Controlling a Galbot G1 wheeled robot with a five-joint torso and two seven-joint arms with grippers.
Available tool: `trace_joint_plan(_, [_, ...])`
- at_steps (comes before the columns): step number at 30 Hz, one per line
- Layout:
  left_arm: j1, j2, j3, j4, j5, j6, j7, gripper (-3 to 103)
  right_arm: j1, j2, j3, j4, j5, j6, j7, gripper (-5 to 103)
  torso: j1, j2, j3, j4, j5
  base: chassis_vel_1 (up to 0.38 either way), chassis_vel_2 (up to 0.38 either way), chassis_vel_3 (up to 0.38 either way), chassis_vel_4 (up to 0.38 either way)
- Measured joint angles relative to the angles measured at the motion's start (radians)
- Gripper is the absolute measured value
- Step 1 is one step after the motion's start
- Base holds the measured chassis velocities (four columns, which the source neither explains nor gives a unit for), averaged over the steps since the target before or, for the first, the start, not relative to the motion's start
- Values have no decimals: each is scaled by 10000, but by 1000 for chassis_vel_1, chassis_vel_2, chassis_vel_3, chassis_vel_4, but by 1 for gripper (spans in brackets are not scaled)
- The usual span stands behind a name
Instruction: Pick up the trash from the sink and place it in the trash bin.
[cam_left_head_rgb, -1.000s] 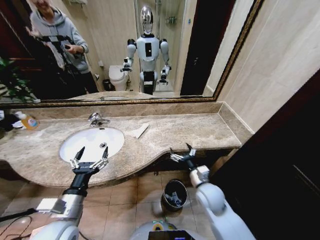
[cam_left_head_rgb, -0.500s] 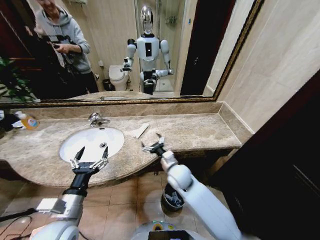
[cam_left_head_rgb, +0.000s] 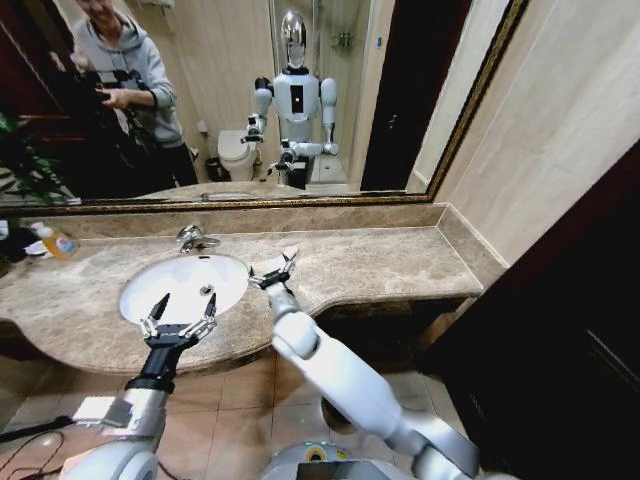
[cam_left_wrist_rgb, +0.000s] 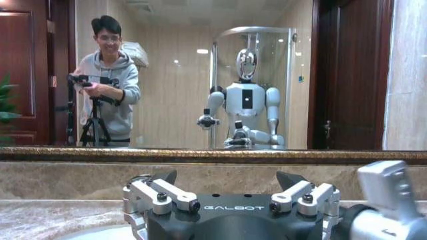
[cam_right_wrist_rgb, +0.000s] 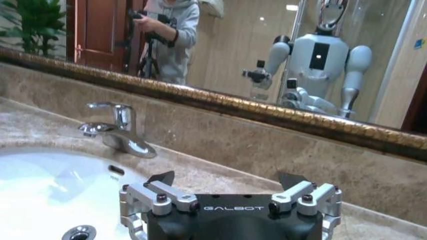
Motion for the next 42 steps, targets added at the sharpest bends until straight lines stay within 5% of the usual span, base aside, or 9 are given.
trace_joint_plan(9, [0,0,0,0,0,0,0,100,19,116,496,-2274,-1515,1086,-167,100,0,0,0,-1,2,0,0,0,0])
trace_joint_plan(20, [0,0,0,0,0,0,0,100,202,90,797,-3229,-1394,1474,-92,96,0,0,0,-1,2,0,0,0,0])
trace_joint_plan(42, [0,0,0,0,0,0,-1,100,206,74,971,-2927,-1035,1757,-392,15,0,0,0,-1,2,0,0,0,0])
